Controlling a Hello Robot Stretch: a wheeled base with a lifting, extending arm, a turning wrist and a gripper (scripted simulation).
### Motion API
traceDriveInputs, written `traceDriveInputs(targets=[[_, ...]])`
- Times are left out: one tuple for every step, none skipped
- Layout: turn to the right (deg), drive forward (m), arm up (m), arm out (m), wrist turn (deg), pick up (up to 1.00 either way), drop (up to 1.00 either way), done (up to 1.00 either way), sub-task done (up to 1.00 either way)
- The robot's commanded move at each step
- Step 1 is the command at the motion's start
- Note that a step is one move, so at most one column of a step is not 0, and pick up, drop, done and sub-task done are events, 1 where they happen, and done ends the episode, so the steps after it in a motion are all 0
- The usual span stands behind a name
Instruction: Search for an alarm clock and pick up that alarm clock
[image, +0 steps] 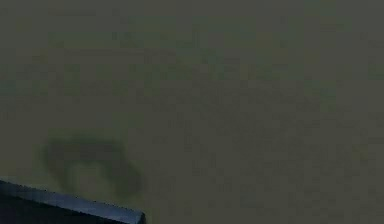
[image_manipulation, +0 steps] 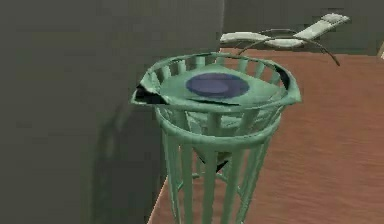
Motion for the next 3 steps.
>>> traceDriveInputs(targets=[[0.0, 0.1, 0.0, 0.0, 0.0, 0.0, 0.0, 0.0, 0.0], [-45.0, 0.0, 0.0, 0.0, 0.0, 0.0, 0.0, 0.0, 0.0], [-45.0, 0.0, 0.0, 0.0, 0.0, 0.0, 0.0, 0.0, 0.0]])
